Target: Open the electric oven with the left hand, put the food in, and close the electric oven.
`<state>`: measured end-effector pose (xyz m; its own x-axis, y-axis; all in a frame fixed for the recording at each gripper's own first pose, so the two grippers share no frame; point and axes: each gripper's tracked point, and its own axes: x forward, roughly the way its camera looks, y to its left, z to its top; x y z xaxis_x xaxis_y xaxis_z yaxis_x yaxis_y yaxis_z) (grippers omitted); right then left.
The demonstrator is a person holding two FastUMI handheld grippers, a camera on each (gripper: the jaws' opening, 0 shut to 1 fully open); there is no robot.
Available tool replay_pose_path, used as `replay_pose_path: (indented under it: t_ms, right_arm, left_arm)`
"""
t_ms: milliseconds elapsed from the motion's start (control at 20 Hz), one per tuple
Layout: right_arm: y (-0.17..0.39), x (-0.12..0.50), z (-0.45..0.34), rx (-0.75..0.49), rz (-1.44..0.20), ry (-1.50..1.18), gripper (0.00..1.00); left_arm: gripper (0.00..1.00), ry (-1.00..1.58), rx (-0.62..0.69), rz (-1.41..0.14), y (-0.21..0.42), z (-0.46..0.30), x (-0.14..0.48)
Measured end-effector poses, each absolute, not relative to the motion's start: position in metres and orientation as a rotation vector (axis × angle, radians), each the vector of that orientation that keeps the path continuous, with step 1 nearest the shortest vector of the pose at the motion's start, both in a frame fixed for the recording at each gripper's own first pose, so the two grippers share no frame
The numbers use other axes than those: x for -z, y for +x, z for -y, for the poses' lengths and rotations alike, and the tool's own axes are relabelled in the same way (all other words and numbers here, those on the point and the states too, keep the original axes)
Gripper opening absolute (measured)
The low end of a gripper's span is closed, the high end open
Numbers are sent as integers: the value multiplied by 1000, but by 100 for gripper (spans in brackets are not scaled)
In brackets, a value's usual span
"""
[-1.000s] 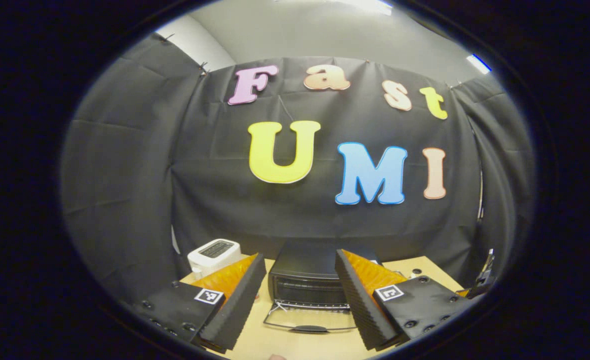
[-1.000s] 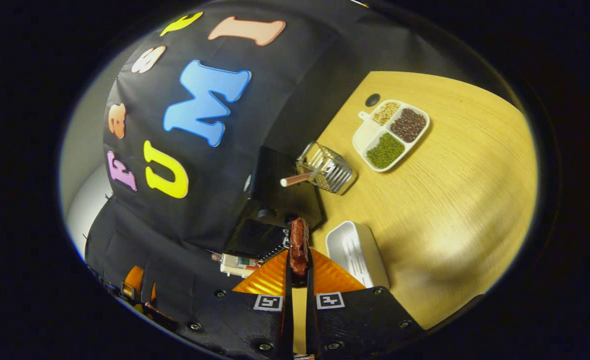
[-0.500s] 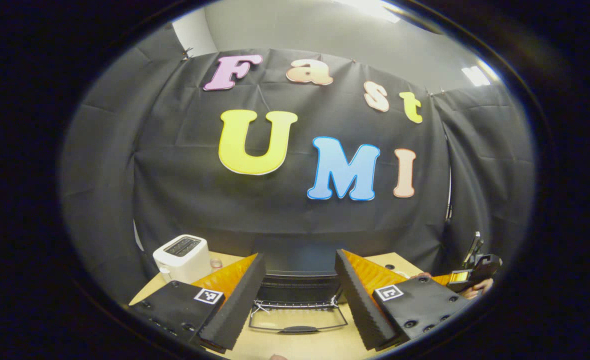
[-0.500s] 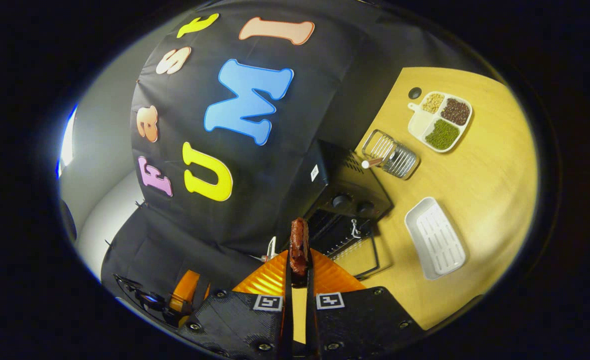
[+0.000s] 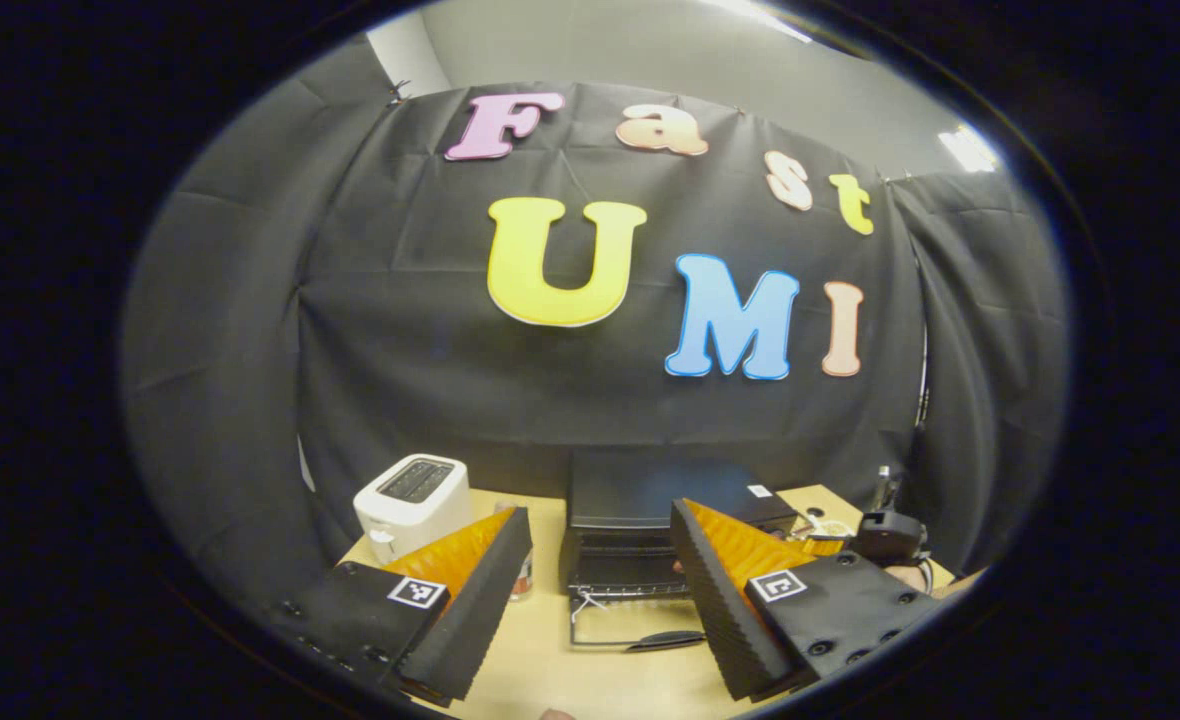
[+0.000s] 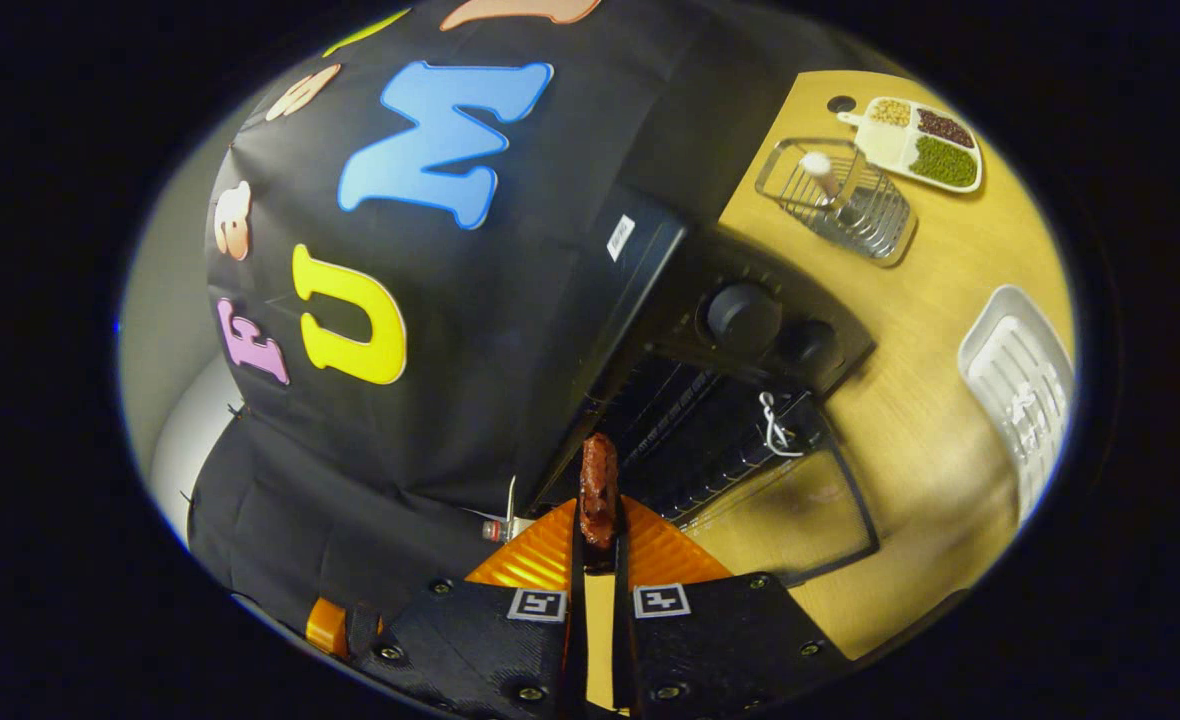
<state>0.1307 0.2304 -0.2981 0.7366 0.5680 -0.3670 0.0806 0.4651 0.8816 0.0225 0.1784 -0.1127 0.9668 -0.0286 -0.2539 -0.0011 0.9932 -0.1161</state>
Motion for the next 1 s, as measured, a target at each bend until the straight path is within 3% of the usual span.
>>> replay_pose_path:
  t_ms: [100,150,250,300,350,500,800,850,1000]
  right_arm:
    - [153,320,-244,-271,-700,1025,10]
    - [163,328,-251,-262,-698,1018,10]
    - [177,339,-259,-237,-697,1015,10]
    - [186,342,-259,-225,-682,1014,10]
    - [194,346,-259,-211,-674,1012,10]
    - [204,355,-258,-177,-670,1005,10]
    - [214,376,-231,-32,-690,731,28]
    - [213,374,-229,-34,-688,684,36]
    - [211,372,-216,-5,-690,528,41]
  left_arm:
    - [99,-119,-9,-270,19,-194,118]
    - [99,-117,-22,-276,18,-201,121]
    - [90,-113,-52,-282,13,-217,123]
    - [99,-116,-61,-286,11,-222,124]
    - [94,-118,-70,-295,9,-228,128]
    - [95,-120,-90,-318,11,-235,139]
    - [95,-107,-74,-308,22,-222,133]
    - [95,-105,-68,-305,23,-218,133]
    - [95,-101,-49,-300,30,-202,132]
